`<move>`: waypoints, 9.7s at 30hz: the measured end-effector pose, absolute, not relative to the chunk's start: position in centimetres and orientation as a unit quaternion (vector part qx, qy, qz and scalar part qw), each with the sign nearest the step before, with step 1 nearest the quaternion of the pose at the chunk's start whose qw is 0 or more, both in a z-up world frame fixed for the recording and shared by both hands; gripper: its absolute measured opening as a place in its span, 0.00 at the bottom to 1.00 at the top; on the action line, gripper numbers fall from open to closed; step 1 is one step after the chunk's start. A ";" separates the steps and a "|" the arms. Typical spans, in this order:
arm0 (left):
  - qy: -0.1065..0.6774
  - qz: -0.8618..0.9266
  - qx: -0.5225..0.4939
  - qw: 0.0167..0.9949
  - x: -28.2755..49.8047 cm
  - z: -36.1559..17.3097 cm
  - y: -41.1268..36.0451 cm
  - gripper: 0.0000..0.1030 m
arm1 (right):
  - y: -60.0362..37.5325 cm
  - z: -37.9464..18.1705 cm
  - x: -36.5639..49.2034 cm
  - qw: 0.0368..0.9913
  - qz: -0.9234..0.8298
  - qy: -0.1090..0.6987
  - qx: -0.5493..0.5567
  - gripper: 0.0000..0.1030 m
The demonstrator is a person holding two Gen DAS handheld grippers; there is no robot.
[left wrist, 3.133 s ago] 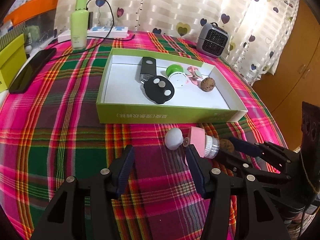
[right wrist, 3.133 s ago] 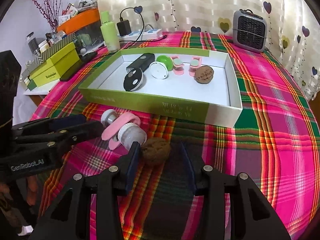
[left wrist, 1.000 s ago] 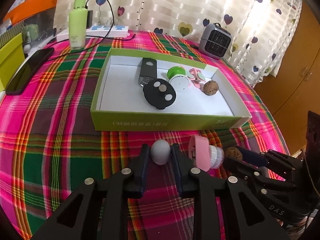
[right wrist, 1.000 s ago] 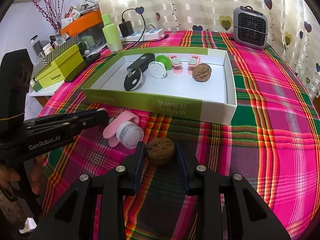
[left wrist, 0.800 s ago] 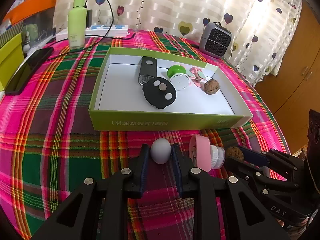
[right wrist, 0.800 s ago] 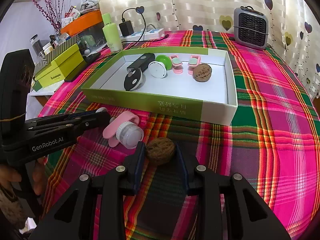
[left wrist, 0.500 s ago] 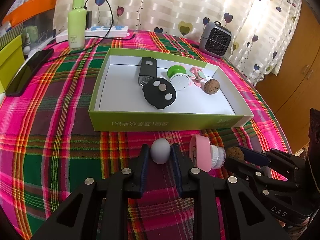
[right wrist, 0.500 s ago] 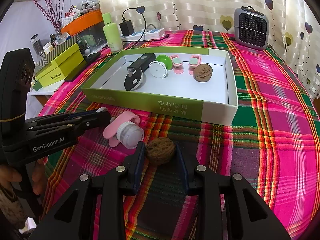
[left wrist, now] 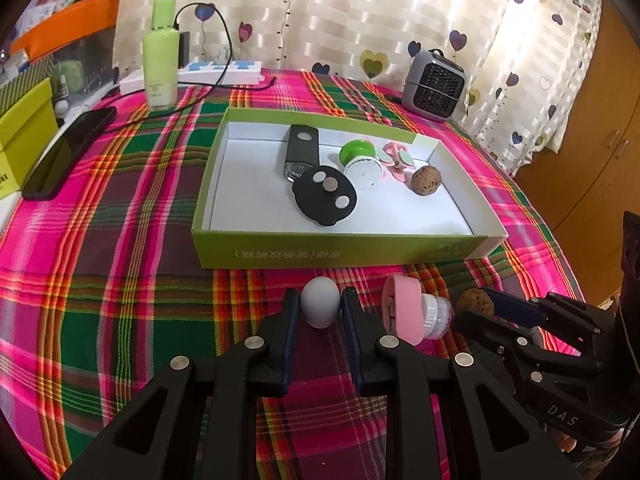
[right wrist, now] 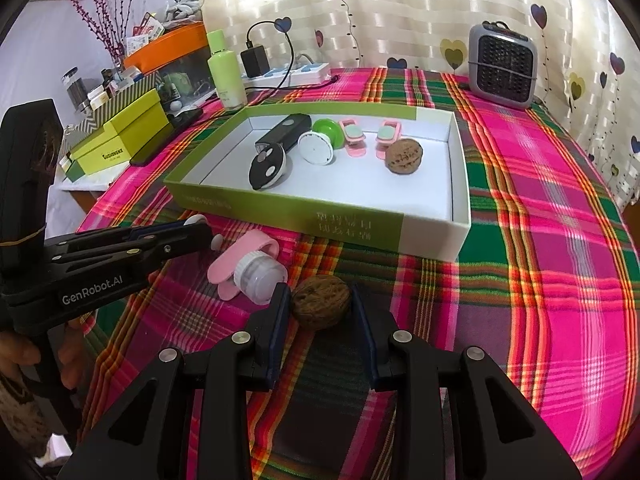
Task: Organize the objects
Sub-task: 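Carry the white ball and walnut over the white box with both grippers, then lower the white ball and walnut into the box and open both grippers, then withdraw both grippers toward the pink piece and white cap beside the box, then grasp the pink piece with the left gripper while the right grasps the white cap, then lift the pink piece and white cap toward the box with both grippers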
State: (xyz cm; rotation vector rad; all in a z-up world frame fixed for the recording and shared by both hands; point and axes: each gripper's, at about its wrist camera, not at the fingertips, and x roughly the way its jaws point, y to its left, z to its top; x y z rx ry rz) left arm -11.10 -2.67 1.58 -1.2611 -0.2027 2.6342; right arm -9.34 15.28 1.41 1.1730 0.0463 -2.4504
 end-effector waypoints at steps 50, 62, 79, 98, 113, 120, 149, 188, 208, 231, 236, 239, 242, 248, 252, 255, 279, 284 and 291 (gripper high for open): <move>-0.060 0.910 -0.402 0.084 -16.7 3.6 -4.5 0.19 | 13.3 3.8 -17.4 0.225 -0.894 0.032 0.387 0.31; -0.065 0.901 -0.422 0.078 -18.9 2.2 -4.7 0.19 | 12.6 2.5 -19.2 0.224 -0.884 0.032 0.410 0.31; -0.056 0.900 -0.425 0.080 -19.9 1.8 -4.2 0.19 | 12.1 1.2 -20.3 0.223 -0.875 0.032 0.428 0.31; -0.047 0.900 -0.426 0.072 -20.2 1.7 -4.2 0.21 | 11.9 1.2 -20.5 0.222 -0.878 0.036 0.424 0.32; -0.049 0.900 -0.426 0.075 -19.9 1.9 -4.0 0.32 | 12.2 1.4 -20.4 0.217 -0.879 0.026 0.425 0.34; -0.048 0.901 -0.426 0.071 -19.6 2.1 -3.9 0.38 | 12.3 1.5 -20.0 0.214 -0.881 0.028 0.421 0.37; -0.005 0.917 -0.398 0.029 -15.9 3.7 -3.0 0.39 | 12.8 3.2 -16.9 0.200 -0.894 0.022 0.401 0.38; -0.074 0.908 -0.405 0.072 -8.9 2.7 -4.6 0.39 | 14.1 2.6 -10.0 0.189 -0.893 -0.015 0.408 0.38; -0.078 0.904 -0.411 0.082 -8.5 2.4 -4.1 0.39 | 13.6 1.7 -9.8 0.197 -0.889 -0.010 0.414 0.38; -0.084 0.900 -0.420 0.085 -9.0 1.9 -4.2 0.39 | 13.7 2.1 -11.9 0.183 -0.888 -0.065 0.416 0.38; -0.084 0.898 -0.422 0.089 -9.2 1.7 -4.1 0.39 | 13.7 1.8 -12.4 0.170 -0.887 -0.072 0.422 0.38; -0.085 0.898 -0.423 0.089 -9.2 1.7 -4.1 0.39 | 13.9 1.6 -12.6 0.169 -0.885 -0.080 0.427 0.38; -0.086 0.897 -0.423 0.089 -9.2 1.7 -4.0 0.39 | 14.1 1.4 -12.6 0.164 -0.884 -0.082 0.431 0.38; -0.085 0.897 -0.422 0.097 -9.2 1.8 -3.4 0.39 | 14.9 1.2 -12.7 0.152 -0.884 -0.087 0.433 0.19; -0.086 0.895 -0.424 0.106 -9.1 1.9 -3.0 0.39 | 15.2 1.2 -12.5 0.157 -0.884 -0.086 0.431 0.19; -0.089 0.894 -0.423 0.114 -9.1 2.1 -2.9 0.39 | 15.3 1.3 -12.3 0.154 -0.887 -0.076 0.428 0.19; -0.036 0.885 -0.436 0.161 -10.6 1.6 1.7 0.39 | 18.2 1.7 -11.1 0.128 -0.893 -0.078 0.424 0.19; -0.025 0.887 -0.435 0.154 -10.7 1.4 2.1 0.39 | 18.4 1.7 -11.1 0.128 -0.892 -0.080 0.425 0.19; -0.022 0.888 -0.437 0.142 -11.2 0.8 2.3 0.38 | 18.6 1.6 -11.0 0.130 -0.891 -0.080 0.427 0.19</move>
